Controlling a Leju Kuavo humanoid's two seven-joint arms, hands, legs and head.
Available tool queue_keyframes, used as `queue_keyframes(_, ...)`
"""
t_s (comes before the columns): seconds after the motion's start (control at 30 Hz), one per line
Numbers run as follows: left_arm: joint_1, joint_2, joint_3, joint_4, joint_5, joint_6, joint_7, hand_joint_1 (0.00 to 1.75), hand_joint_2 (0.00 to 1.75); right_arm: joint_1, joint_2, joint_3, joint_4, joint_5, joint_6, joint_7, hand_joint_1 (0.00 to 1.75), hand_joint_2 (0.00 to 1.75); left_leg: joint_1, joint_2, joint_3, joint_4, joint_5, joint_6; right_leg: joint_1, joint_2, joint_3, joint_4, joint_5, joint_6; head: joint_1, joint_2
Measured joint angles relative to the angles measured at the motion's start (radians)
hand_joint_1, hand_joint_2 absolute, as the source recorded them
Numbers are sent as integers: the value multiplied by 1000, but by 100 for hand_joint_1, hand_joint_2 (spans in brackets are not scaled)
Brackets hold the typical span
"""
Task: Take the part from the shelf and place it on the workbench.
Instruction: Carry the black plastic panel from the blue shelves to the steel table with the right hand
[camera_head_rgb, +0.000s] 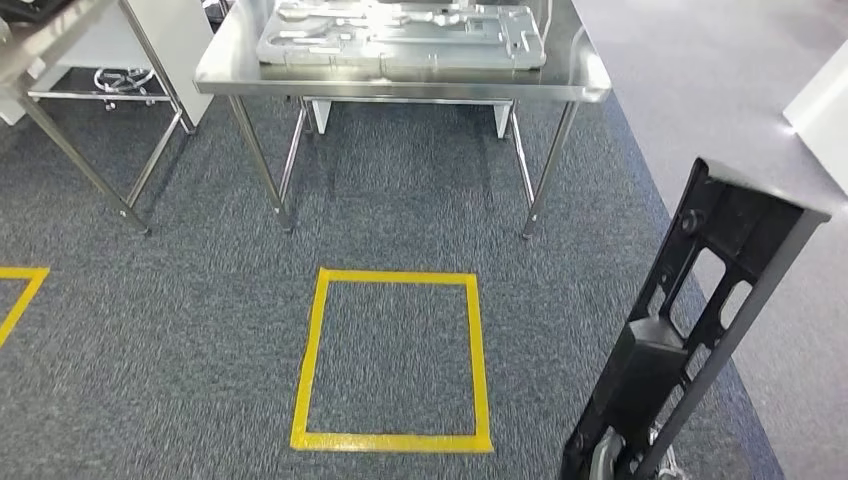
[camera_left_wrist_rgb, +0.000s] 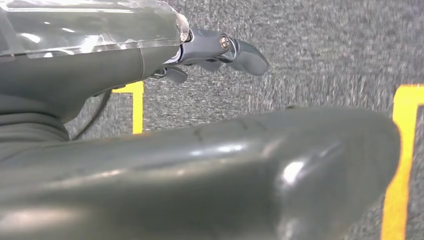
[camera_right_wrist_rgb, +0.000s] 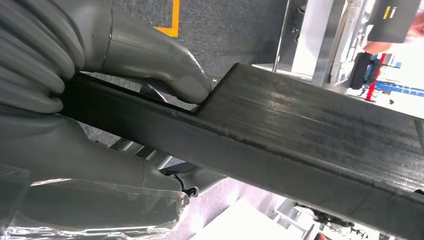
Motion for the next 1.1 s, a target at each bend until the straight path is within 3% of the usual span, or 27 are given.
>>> queue_keyframes(0.03,2,0,0,0,0,-1,1,0,0,0,0,0,2,4,0,1,175,175,-1,0,11,0,-9,-1,2,0,-11,-24,28,-3,0,0)
queue_keyframes(0.1,3,-2,0,0,0,-2,3,0,0,0,0,0,6,11,-1,2,175,175,-1,-1,37,-1,-29,-3,9,1,-2,-130,122,-18,0,0)
queue_keyframes(0.13,2,-3,0,1,0,-3,3,0,0,0,0,0,8,14,-1,3,175,175,-1,-2,47,-3,-37,-6,15,1,2,-176,153,-26,-3,0)
queue_keyframes(0.2,0,-4,0,1,0,-3,5,0,0,2,0,0,11,22,-4,6,175,175,2,-3,62,-11,-47,-17,24,1,9,-222,176,-41,-6,0)
queue_keyframes(0.3,-2,-2,1,2,0,-4,6,0,0,2,1,0,15,58,-25,22,175,175,-1,-2,81,6,-36,-34,18,-1,53,-264,170,-55,-6,0)
queue_keyframes(0.33,-4,-1,0,2,-1,-4,6,0,0,0,2,1,18,62,-30,25,175,175,-1,-1,68,38,-33,-38,14,-4,75,-276,165,-58,-9,0)
queue_keyframes(0.4,-9,-1,0,2,-1,-4,8,0,0,-2,2,2,23,48,-27,24,175,175,3,0,0,146,-49,-46,7,-9,114,-296,151,-61,-14,0)
queue_keyframes(0.47,-7,-1,0,2,-1,-4,9,0,0,-4,2,2,29,31,-18,20,175,175,11,1,-90,236,-95,-58,3,-12,147,-307,130,-60,-15,0)
queue_keyframes(0.5,-3,-1,0,2,-1,-4,10,0,0,-4,2,1,32,27,-16,19,175,175,15,1,-121,246,-111,-63,1,-11,166,-310,117,-58,-15,0)
queue_keyframes(0.53,0,0,1,2,-1,-4,10,0,0,-4,2,0,34,26,-17,18,175,175,18,1,-139,227,-110,-67,-3,-9,185,-311,103,-54,-15,0)
queue_keyframes(0.57,2,0,1,2,-1,-4,11,0,0,-5,2,-1,37,26,-18,17,175,175,21,2,-147,184,-81,-71,-6,-8,206,-311,87,-50,-16,0)
queue_keyframes(0.63,4,0,1,2,-1,-5,11,0,0,-7,2,-2,42,28,-21,15,175,175,23,12,-152,89,32,-71,-11,-8,243,-311,54,-37,-15,0)
queue_keyframes(0.67,3,0,1,2,-1,-5,11,0,0,-9,2,-2,44,29,-22,14,175,175,21,17,-151,64,71,-66,-11,-8,256,-311,39,-29,-16,0)
queue_keyframes(0.7,1,0,1,2,-1,-5,12,0,0,-11,3,-2,45,29,-23,13,175,175,17,21,-150,56,91,-57,-10,-9,270,-312,27,-21,-15,0)
queue_keyframes(0.77,-3,0,1,2,-1,-6,12,0,0,-17,4,-2,44,30,-24,10,175,175,12,17,-135,57,75,-36,-10,-9,279,-295,30,-3,-16,0)
queue_keyframes(0.8,-5,0,1,2,-2,-5,12,0,0,-20,4,-2,44,31,-25,10,175,175,13,14,-124,50,70,-28,-12,-9,267,-262,45,3,-14,0)
queue_keyframes(0.87,-8,1,1,2,-3,-5,12,0,0,-25,4,-1,44,32,-26,9,175,175,15,9,-97,31,59,-14,-14,-6,195,-150,67,9,-12,0)
queue_keyframes(0.9,-9,1,1,2,-3,-5,12,0,0,-27,4,-2,45,32,-27,9,175,175,16,7,-83,21,51,-10,-14,-4,145,-87,56,9,-11,0)
queue_keyframes(0.97,-9,0,1,2,-6,-5,13,0,0,-28,4,-3,47,31,-36,12,175,175,16,1,-49,8,31,-8,-11,-2,49,-3,-10,9,-11,0)
queue_keyframes(1.0,-8,0,1,2,-8,-5,13,0,0,-29,3,-3,50,31,-44,17,175,175,16,-3,-29,4,18,-8,-11,-1,13,9,-43,9,-11,0)
queue_keyframes(1.03,-7,0,1,2,-9,-6,13,0,0,-30,3,-5,52,31,-54,23,175,175,16,-7,-8,1,4,-9,-10,-1,-11,-4,-58,9,-11,0)
queue_keyframes(1.07,-7,0,1,2,-11,-6,14,0,0,-31,3,-8,53,30,-64,30,175,175,16,-11,15,0,-11,-10,-9,-1,-25,-38,-46,6,-11,0)
queue_keyframes(1.1,-6,-1,1,2,-11,-6,14,0,0,-31,3,-12,55,29,-72,35,175,175,16,-14,35,-3,-27,-11,-6,-1,-33,-90,7,0,-10,0)
